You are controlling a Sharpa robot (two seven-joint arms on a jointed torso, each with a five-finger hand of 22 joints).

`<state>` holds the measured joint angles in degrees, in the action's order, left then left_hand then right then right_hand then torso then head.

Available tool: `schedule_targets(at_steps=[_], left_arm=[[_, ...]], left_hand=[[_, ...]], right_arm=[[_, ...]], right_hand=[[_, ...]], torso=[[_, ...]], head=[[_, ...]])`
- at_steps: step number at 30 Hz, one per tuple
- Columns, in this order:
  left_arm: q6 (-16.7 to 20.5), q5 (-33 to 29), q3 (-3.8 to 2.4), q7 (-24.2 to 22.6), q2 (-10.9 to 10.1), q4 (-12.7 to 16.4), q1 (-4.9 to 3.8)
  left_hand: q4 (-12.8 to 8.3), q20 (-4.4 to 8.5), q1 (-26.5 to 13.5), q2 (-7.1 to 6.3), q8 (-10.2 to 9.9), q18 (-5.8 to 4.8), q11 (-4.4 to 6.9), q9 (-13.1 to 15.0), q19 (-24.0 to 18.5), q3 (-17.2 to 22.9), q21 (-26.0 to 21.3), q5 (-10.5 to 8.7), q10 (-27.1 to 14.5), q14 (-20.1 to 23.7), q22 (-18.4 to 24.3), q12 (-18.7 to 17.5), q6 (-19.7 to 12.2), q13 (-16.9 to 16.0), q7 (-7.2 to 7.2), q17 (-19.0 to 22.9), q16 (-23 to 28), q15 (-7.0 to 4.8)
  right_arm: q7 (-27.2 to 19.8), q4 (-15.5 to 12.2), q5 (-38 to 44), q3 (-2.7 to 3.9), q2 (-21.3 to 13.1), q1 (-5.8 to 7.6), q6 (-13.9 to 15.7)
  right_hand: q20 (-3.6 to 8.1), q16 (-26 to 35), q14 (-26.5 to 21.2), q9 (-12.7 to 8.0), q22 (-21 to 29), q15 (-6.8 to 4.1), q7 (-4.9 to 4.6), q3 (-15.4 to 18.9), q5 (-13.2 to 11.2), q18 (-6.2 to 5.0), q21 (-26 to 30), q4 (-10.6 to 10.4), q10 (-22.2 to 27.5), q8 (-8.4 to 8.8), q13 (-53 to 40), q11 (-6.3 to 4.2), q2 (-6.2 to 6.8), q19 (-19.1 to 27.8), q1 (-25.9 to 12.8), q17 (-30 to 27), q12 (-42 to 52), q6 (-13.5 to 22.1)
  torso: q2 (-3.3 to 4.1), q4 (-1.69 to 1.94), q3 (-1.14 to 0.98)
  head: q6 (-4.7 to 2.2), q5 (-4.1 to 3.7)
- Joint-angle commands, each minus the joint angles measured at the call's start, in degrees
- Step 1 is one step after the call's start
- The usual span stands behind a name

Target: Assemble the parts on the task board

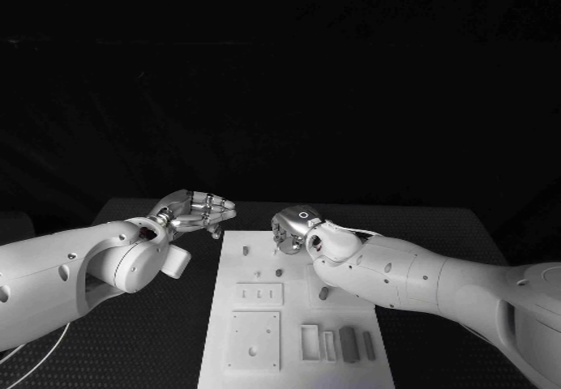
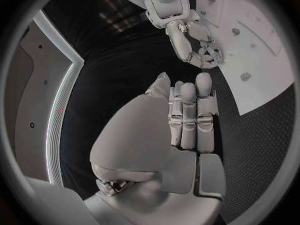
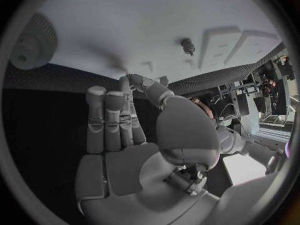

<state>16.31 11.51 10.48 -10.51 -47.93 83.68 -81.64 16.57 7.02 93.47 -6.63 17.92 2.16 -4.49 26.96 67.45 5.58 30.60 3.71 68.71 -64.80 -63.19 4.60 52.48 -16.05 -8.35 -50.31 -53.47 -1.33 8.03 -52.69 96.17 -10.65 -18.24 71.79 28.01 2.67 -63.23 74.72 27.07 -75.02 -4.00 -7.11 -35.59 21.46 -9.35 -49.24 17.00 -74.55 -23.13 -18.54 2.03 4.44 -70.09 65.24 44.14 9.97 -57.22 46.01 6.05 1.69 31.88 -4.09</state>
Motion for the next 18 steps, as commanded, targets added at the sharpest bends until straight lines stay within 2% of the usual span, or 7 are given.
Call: schedule_targets(at_steps=[1,6,10,12,18], left_arm=[[-0.47,-0.17,-0.02,-0.37,0.20,0.03,-0.14],[-0.56,-0.17,-0.01,-0.36,0.31,0.01,-0.14],[-0.51,-0.17,0.00,-0.35,0.31,-0.07,-0.14],[-0.48,-0.17,0.00,-0.35,0.32,-0.05,-0.14],[-0.49,-0.18,0.00,-0.36,0.33,-0.04,-0.14]], left_hand=[[-0.01,0.05,-0.58,-0.01,-0.20,4.28,-0.51,0.08,0.43,0.29,-0.19,-0.24,0.02,-0.38,-0.09,-0.22,-0.14,-0.09,-0.45,0.10,-0.39,-0.08],[-0.01,0.05,-0.58,-0.01,-0.21,4.29,-0.51,0.09,0.43,0.30,-0.20,-0.24,0.01,-0.38,-0.10,-0.25,-0.14,-0.10,-0.45,0.12,-0.40,-0.08],[-0.01,0.05,-0.59,-0.02,-0.22,4.29,-0.52,0.09,0.44,0.30,-0.21,-0.24,0.02,-0.38,-0.11,-0.26,-0.15,-0.11,-0.45,0.13,-0.41,-0.08],[-0.01,0.05,-0.59,-0.02,-0.23,4.29,-0.52,0.09,0.44,0.30,-0.21,-0.25,0.02,-0.38,-0.12,-0.27,-0.15,-0.12,-0.45,0.14,-0.41,-0.08],[0.00,0.04,-0.61,-0.03,-0.25,4.29,-0.52,0.10,0.44,0.30,-0.22,-0.25,0.01,-0.37,-0.13,-0.29,-0.16,-0.13,-0.47,0.16,-0.43,-0.08]], right_arm=[[0.06,0.37,0.30,-0.04,0.22,-0.07,-1.09],[-0.05,1.18,0.01,-0.04,0.45,-0.07,-1.35],[-0.04,1.43,0.01,-0.06,0.63,-0.07,-1.99],[-0.06,1.46,-0.06,-0.06,0.65,-0.07,-2.10],[-0.20,1.58,-0.63,-0.06,0.88,-0.07,-2.44]], right_hand=[[0.40,-0.35,-0.05,2.45,-1.24,-0.34,1.41,0.05,0.13,-5.65,-0.24,-0.32,-0.25,-0.37,0.03,0.03,-0.20,-0.15,-0.20,-0.01,-0.18,-1.96],[0.40,-0.42,-0.11,2.49,-1.21,-0.29,1.33,0.02,0.14,-5.65,-0.31,-0.34,-0.01,-0.19,-0.11,0.09,-0.23,-0.08,-0.31,-0.06,-0.34,-1.79],[0.41,-0.58,-0.16,2.48,-1.18,-0.05,1.08,-0.04,0.13,-5.65,-0.44,-0.33,0.68,0.28,-0.29,0.33,-0.13,0.02,-0.35,-0.14,-0.79,-1.26],[0.40,-0.67,-0.18,2.44,-1.17,0.14,0.88,-0.04,0.13,-5.65,-0.50,-0.34,1.20,0.61,-0.35,0.54,0.04,0.10,-0.38,-0.19,-1.12,-0.86],[0.30,-0.86,-0.31,2.19,-1.13,0.80,0.20,0.05,0.11,-5.65,-0.61,-0.43,2.84,1.79,-0.45,1.22,0.90,0.34,-0.56,-0.41,-2.19,0.61]], torso=[[0.02,0.03,0.02],[0.02,0.11,0.09],[0.01,0.11,0.11],[0.00,0.08,0.08],[0.00,0.01,0.11]], head=[[-0.06,0.08],[0.07,-0.07],[-0.24,-0.13],[0.05,0.01],[0.20,0.07]])
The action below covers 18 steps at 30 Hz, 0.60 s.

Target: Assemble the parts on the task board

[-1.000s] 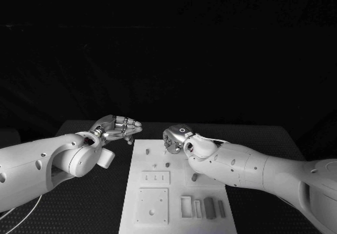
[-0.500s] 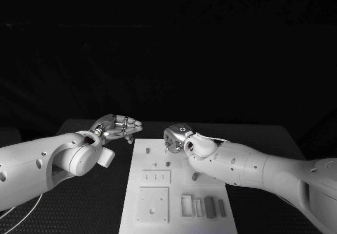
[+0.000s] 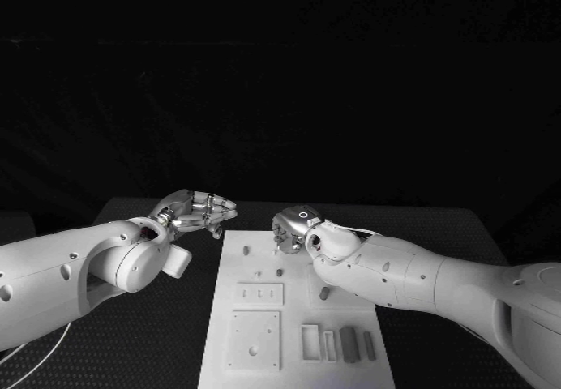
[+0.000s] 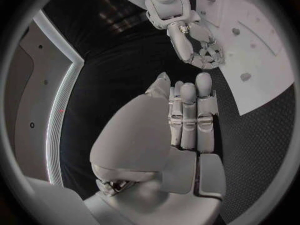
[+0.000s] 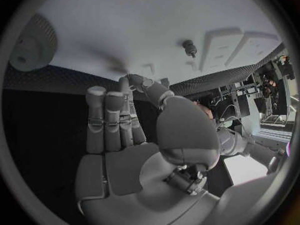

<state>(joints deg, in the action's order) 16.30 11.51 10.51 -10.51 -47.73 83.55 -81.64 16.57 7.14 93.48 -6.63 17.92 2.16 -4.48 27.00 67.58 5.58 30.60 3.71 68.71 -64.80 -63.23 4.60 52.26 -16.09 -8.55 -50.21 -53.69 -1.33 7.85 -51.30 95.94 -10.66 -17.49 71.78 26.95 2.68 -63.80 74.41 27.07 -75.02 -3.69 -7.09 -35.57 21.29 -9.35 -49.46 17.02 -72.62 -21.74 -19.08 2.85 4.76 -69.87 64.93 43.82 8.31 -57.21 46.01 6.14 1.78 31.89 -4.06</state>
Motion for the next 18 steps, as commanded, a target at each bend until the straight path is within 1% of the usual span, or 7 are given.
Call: schedule_targets(at_steps=[1,2,5,6,9,18], left_arm=[[-0.49,-0.18,-0.02,-0.36,0.13,0.10,-0.14],[-0.48,-0.18,-0.02,-0.36,0.13,0.10,-0.14],[-0.47,-0.18,-0.02,-0.36,0.08,0.11,-0.14],[-0.44,-0.19,-0.02,-0.35,0.06,0.10,-0.14],[-0.47,-0.19,-0.02,-0.35,0.07,0.08,-0.14],[-0.49,-0.20,0.02,-0.37,0.22,-0.15,-0.14]], left_hand=[[0.00,-0.07,-0.62,-0.04,-0.25,4.29,-0.53,0.06,0.32,0.30,-0.22,-0.26,0.02,-0.37,-0.09,-0.30,0.05,-0.08,-0.27,0.06,-0.21,-0.08],[0.00,-0.07,-0.62,-0.04,-0.25,4.29,-0.53,0.06,0.32,0.29,-0.22,-0.26,0.02,-0.37,-0.09,-0.30,0.05,-0.08,-0.27,0.06,-0.21,-0.08],[0.00,-0.08,-0.64,-0.05,-0.27,4.29,-0.54,0.06,0.32,0.29,-0.23,-0.26,0.01,-0.37,-0.10,-0.32,0.04,-0.09,-0.28,0.08,-0.22,-0.07],[0.00,-0.08,-0.64,-0.05,-0.27,4.29,-0.54,0.06,0.32,0.29,-0.24,-0.26,0.01,-0.37,-0.11,-0.33,0.03,-0.09,-0.29,0.08,-0.22,-0.07],[0.00,-0.08,-0.65,-0.07,-0.29,4.30,-0.54,0.07,0.33,0.29,-0.24,-0.26,0.00,-0.37,-0.11,-0.34,0.02,-0.10,-0.30,0.09,-0.23,-0.07],[0.00,-0.08,-0.67,-0.08,-0.34,4.30,-0.55,0.07,0.34,0.29,-0.26,-0.27,0.01,-0.36,-0.14,-0.38,-0.03,-0.12,-0.33,0.13,-0.25,-0.06]], right_arm=[[-0.09,0.26,-0.63,-0.04,0.15,-0.07,-1.47],[-0.12,0.28,-0.72,-0.04,0.17,-0.07,-1.50],[-0.19,0.38,-1.02,-0.05,0.17,-0.07,-1.51],[-0.20,0.45,-1.19,-0.05,0.18,-0.06,-1.31],[-0.21,0.53,-1.31,-0.05,0.17,-0.06,-1.27],[-0.42,0.38,-1.78,-0.05,0.09,-0.05,-0.52]], right_hand=[[0.26,-0.33,-0.04,2.05,-1.12,0.65,-0.03,0.03,0.29,-5.65,-0.40,-0.46,1.31,0.76,0.09,0.56,0.76,0.16,-0.29,-0.14,-0.79,1.07],[0.25,-0.35,-0.07,1.95,-1.11,0.73,-0.17,0.02,0.30,-5.65,-0.41,-0.46,1.54,0.98,0.10,0.65,0.85,0.19,-0.30,-0.17,-0.93,1.38],[0.14,-0.46,-0.29,1.23,-1.08,1.15,-1.18,-0.06,0.29,-5.65,-0.40,-0.48,2.61,2.53,0.13,1.08,1.40,0.37,-0.32,-0.31,-1.66,3.64],[0.10,-0.50,-0.38,1.05,-1.07,1.33,-1.44,-0.11,0.29,-5.65,-0.39,-0.49,3.08,2.88,0.24,1.27,1.56,0.44,-0.31,-0.37,-2.00,4.11],[0.04,-0.60,-0.49,0.64,-1.06,1.50,-1.94,-0.10,0.28,-5.65,-0.40,-0.49,3.40,3.63,0.33,1.45,1.94,0.50,-0.32,-0.45,-2.31,5.26],[-0.03,-0.87,-0.51,0.29,-1.06,1.62,-2.31,0.14,0.23,-5.65,-0.50,-0.63,3.54,4.10,0.37,1.57,2.68,0.44,-0.67,-0.52,-2.57,5.91]], torso=[[-0.02,-0.11,0.02],[-0.02,-0.11,0.02],[-0.01,-0.12,0.00],[-0.01,-0.12,0.00],[0.02,-0.15,-0.04],[0.00,-0.13,-0.06]], head=[[0.17,0.12],[0.17,0.12],[-0.03,0.10],[0.03,0.08],[0.05,0.19],[0.03,0.24]])
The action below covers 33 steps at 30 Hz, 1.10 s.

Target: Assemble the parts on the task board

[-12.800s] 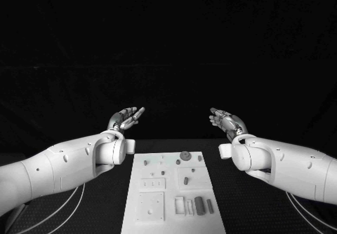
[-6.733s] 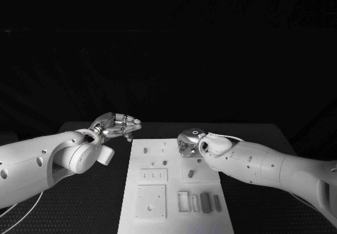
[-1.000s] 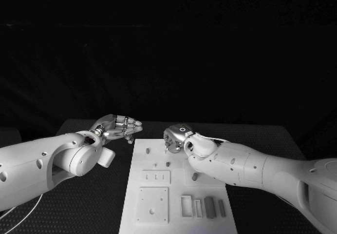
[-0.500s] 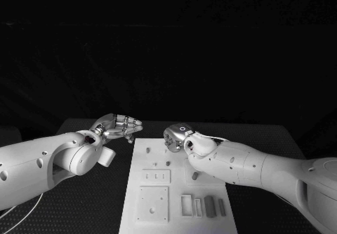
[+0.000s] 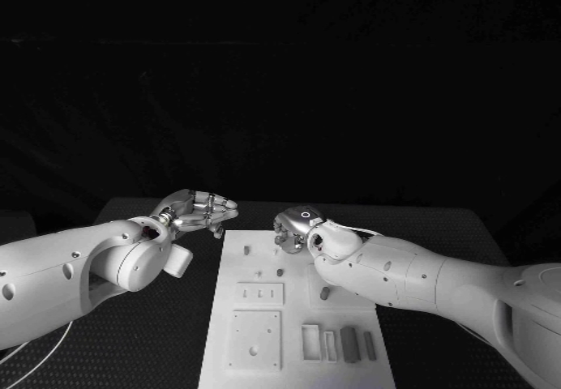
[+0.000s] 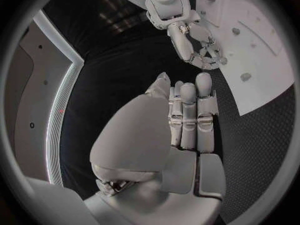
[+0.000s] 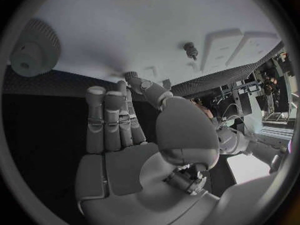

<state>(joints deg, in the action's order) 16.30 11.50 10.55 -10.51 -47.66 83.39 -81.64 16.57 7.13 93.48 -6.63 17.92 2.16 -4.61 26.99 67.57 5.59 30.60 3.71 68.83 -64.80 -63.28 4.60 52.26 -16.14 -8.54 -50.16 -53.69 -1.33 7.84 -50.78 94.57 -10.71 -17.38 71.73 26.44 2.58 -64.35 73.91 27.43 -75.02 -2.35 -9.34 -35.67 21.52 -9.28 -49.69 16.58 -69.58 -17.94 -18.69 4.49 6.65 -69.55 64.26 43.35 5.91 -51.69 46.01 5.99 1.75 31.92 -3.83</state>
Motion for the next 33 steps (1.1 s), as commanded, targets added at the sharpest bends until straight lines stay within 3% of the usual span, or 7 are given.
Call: schedule_targets(at_steps=[1,12,17,21,23,28,33], left_arm=[[-0.48,-0.19,-0.02,-0.38,0.15,0.01,-0.14],[-0.36,-0.20,-0.03,-0.64,-0.27,-0.02,-0.14],[-0.36,-0.20,-0.04,-0.84,-0.57,-0.03,-0.14],[-0.50,-0.20,-0.04,-1.07,-0.58,-0.32,-0.14],[-0.74,-0.21,-0.04,-1.23,-0.51,-0.54,-0.14],[-0.93,-0.33,-0.02,-1.36,-0.34,-1.14,-0.13],[-0.99,-0.41,-0.01,-1.40,-0.38,-1.33,-0.12]], left_hand=[[0.00,-0.07,-0.67,-0.08,-0.34,4.30,-0.42,0.08,0.35,0.29,-0.27,-0.27,-0.12,-0.36,-0.09,-0.38,-0.03,-0.08,-0.34,0.08,-0.25,-0.06],[-0.01,-0.07,-0.66,-0.10,-0.38,4.31,-0.42,0.09,0.36,0.30,-0.29,-0.26,-0.11,-0.36,-0.12,-0.41,-0.07,-0.10,-0.36,0.12,-0.28,-0.06],[-0.01,-0.08,-0.70,-0.14,-0.40,4.31,-0.41,0.11,0.34,0.29,-0.32,-0.27,-0.04,-0.33,-0.14,-0.40,-0.07,-0.14,-0.35,0.15,-0.29,-0.06],[0.01,-0.09,-0.80,-0.20,-0.44,4.29,-0.32,0.16,0.33,0.27,-0.40,-0.29,0.33,-0.27,-0.20,-0.28,-0.05,-0.30,-0.33,0.24,-0.32,-0.13],[0.01,-0.08,-0.84,-0.22,-0.45,4.28,-0.29,0.18,0.31,0.26,-0.43,-0.29,0.45,-0.24,-0.22,-0.24,-0.04,-0.36,-0.33,0.28,-0.33,-0.16],[0.02,-0.08,-0.90,-0.22,-0.47,4.27,-0.27,0.19,0.31,0.25,-0.46,-0.30,0.54,-0.22,-0.24,-0.22,-0.05,-0.40,-0.32,0.31,-0.35,-0.18],[0.02,-0.07,-0.92,-0.22,-0.48,4.27,-0.26,0.20,0.32,0.25,-0.47,-0.30,0.56,-0.22,-0.25,-0.23,-0.05,-0.42,-0.32,0.32,-0.36,-0.19]], right_arm=[[-0.43,-0.21,-0.41,-0.01,-0.04,0.00,0.10],[-1.30,-5.43,-2.81,0.04,-3.77,1.26,3.91],[-3.17,-11.04,-6.54,1.64,-8.37,2.94,3.80],[-4.12,-13.54,-8.71,2.74,-11.55,4.11,1.33],[-4.74,-14.08,-10.71,3.03,-13.10,4.56,-0.80],[-5.35,-13.80,-13.73,3.20,-16.16,5.12,-6.53],[-5.76,-12.72,-14.43,3.20,-17.61,5.12,-11.16]], right_hand=[[0.08,-0.33,-0.01,-0.08,-1.06,0.28,-0.06,0.24,0.00,-5.72,-0.28,-0.20,0.49,0.32,-0.02,-0.06,0.83,0.11,-0.02,-0.06,-0.18,0.41],[0.17,-0.68,0.17,-0.23,-1.07,-0.02,-0.02,0.15,0.01,-5.72,-0.46,-0.22,-0.67,0.29,-0.40,-0.40,0.92,-0.12,0.12,-0.13,0.34,0.25],[0.14,-0.74,0.07,-0.24,-1.00,-1.76,0.89,0.85,-0.05,-5.72,-0.50,-0.28,-6.41,0.21,-4.64,-2.29,2.07,-0.08,0.14,-0.47,4.85,0.04],[0.12,-0.81,0.00,-0.13,-0.81,-2.73,1.60,1.99,0.06,-5.72,-0.20,-0.32,-6.39,0.31,-15.04,-3.27,2.85,-0.14,-0.19,-0.85,11.58,-0.03],[0.45,-2.31,0.39,-0.07,-1.15,-3.85,2.13,2.45,0.31,-5.72,-0.83,-0.11,-2.67,0.52,-30.05,-3.65,3.14,-1.04,-0.18,-0.26,22.03,-0.18],[1.07,-8.56,0.16,-0.17,-1.41,-2.70,2.78,2.33,0.17,-5.72,-3.58,-0.90,2.13,1.25,-50.09,-4.36,2.92,-1.60,-1.56,4.40,40.33,0.20],[1.53,-12.58,-0.40,-0.17,-1.33,-3.05,1.96,2.14,-0.02,-5.72,-5.53,-1.64,3.32,1.75,-55.11,-3.63,3.63,-1.40,-2.50,7.84,46.94,0.95]], torso=[[-0.01,0.02,-0.03],[-0.03,-0.17,0.00],[-0.10,-0.45,-0.03],[-0.27,-0.87,-0.08],[-0.38,-1.12,-0.14],[-0.72,-1.55,-0.23],[-0.81,-1.75,-0.41]], head=[[0.01,0.01],[-0.70,-0.28],[-1.28,-0.56],[-1.69,-0.43],[-1.92,-0.36],[-2.05,-0.29],[-2.15,-0.12]])
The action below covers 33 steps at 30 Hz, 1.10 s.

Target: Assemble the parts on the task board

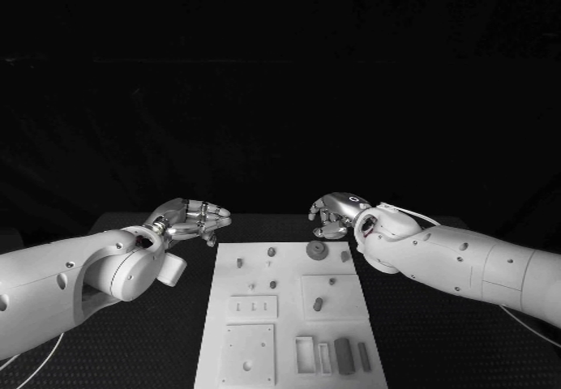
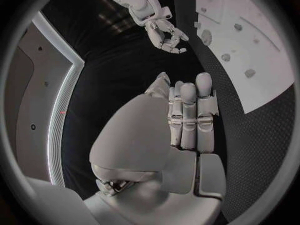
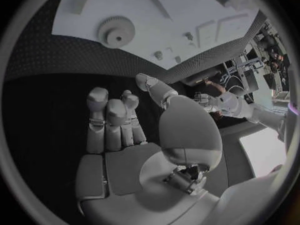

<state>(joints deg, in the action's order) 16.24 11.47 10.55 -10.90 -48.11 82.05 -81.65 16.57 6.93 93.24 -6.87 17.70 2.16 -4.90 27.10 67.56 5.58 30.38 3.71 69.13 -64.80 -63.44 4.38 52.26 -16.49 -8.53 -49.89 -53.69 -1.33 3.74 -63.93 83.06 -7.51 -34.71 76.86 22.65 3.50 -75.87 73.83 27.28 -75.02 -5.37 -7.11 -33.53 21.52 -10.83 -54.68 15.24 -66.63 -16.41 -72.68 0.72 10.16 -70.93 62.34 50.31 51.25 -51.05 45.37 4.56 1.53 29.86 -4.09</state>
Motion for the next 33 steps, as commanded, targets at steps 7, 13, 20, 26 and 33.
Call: schedule_targets(at_steps=[7,13,20,26,33], left_arm=[[-1.05,-0.39,0.00,-1.02,0.09,-0.11,-0.09],[-1.22,-0.39,0.02,-1.02,0.25,-0.33,-0.08],[-1.29,-0.39,0.03,-1.02,0.32,-0.56,-0.06],[-1.47,-0.39,0.03,-1.02,0.57,-0.47,-0.06],[-1.65,-0.39,0.04,-0.96,0.58,-0.31,-0.05]], left_hand=[[0.01,0.14,-0.70,0.01,-0.27,4.27,0.03,0.10,0.34,0.25,-0.25,-0.30,0.24,-0.22,-0.10,-0.04,-0.06,-0.08,-0.34,0.08,-0.38,-0.20],[0.01,0.15,-0.72,0.01,-0.29,4.27,0.02,0.11,0.36,0.25,-0.26,-0.30,0.18,-0.22,-0.12,-0.10,-0.06,-0.09,-0.34,0.10,-0.40,-0.20],[0.00,0.16,-0.73,0.02,-0.31,4.27,0.02,0.12,0.38,0.26,-0.28,-0.30,0.14,-0.23,-0.14,-0.15,-0.08,-0.10,-0.36,0.12,-0.43,-0.19],[-0.01,0.17,-0.73,0.03,-0.32,4.27,0.01,0.13,0.39,0.27,-0.29,-0.29,0.11,-0.23,-0.16,-0.18,-0.08,-0.11,-0.36,0.14,-0.44,-0.19],[-0.01,0.17,-0.73,0.06,-0.34,4.27,0.01,0.14,0.40,0.28,-0.31,-0.29,0.09,-0.22,-0.18,-0.21,-0.09,-0.12,-0.38,0.16,-0.46,-0.18]], right_arm=[[-1.45,2.43,-1.03,-0.07,-0.39,-0.66,-9.80],[-1.68,4.27,-0.11,-0.14,0.31,-1.60,-10.10],[-1.99,5.46,0.17,-0.25,1.49,-2.83,-10.13],[-1.99,7.66,0.87,-0.32,2.88,-3.42,-8.97],[-2.02,8.51,1.37,-0.37,3.66,-3.72,-8.39]], right_hand=[[1.27,-3.67,-0.50,-0.41,-1.32,0.41,-0.72,0.09,-0.04,-4.17,-3.15,-1.20,0.51,1.30,-3.02,0.58,0.47,-0.11,-1.30,3.23,6.32,2.45],[1.49,-5.15,0.79,-0.75,-1.22,0.69,-0.99,0.08,-0.05,-4.17,-3.83,-1.54,0.32,1.81,-3.20,0.85,0.63,-0.05,-1.38,6.25,7.97,3.50],[1.63,-5.95,1.47,-0.87,-1.20,0.79,-1.07,0.19,-0.06,-4.17,-4.30,-1.79,-0.83,1.92,-3.92,0.94,0.71,-0.09,-1.53,7.91,10.53,3.89],[1.66,-6.06,1.50,-0.89,-1.19,0.81,-1.10,0.18,-0.05,-4.17,-4.41,-1.86,-0.85,1.92,-3.93,0.97,0.53,-0.07,-1.54,8.05,10.86,3.93],[1.69,-6.15,1.53,-0.92,-1.18,0.89,-1.18,0.22,-0.06,-4.17,-4.52,-1.98,-0.68,1.94,-3.83,1.05,0.44,-0.04,-1.66,8.22,10.97,4.03]], torso=[[-0.13,-0.35,-0.24],[-0.07,-0.14,-0.13],[-0.06,-0.02,-0.04],[-0.07,0.04,0.06],[-0.12,-0.01,0.10]], head=[[-0.05,-0.10],[-0.04,-0.32],[0.30,-0.19],[0.35,-0.28],[0.62,-0.10]])
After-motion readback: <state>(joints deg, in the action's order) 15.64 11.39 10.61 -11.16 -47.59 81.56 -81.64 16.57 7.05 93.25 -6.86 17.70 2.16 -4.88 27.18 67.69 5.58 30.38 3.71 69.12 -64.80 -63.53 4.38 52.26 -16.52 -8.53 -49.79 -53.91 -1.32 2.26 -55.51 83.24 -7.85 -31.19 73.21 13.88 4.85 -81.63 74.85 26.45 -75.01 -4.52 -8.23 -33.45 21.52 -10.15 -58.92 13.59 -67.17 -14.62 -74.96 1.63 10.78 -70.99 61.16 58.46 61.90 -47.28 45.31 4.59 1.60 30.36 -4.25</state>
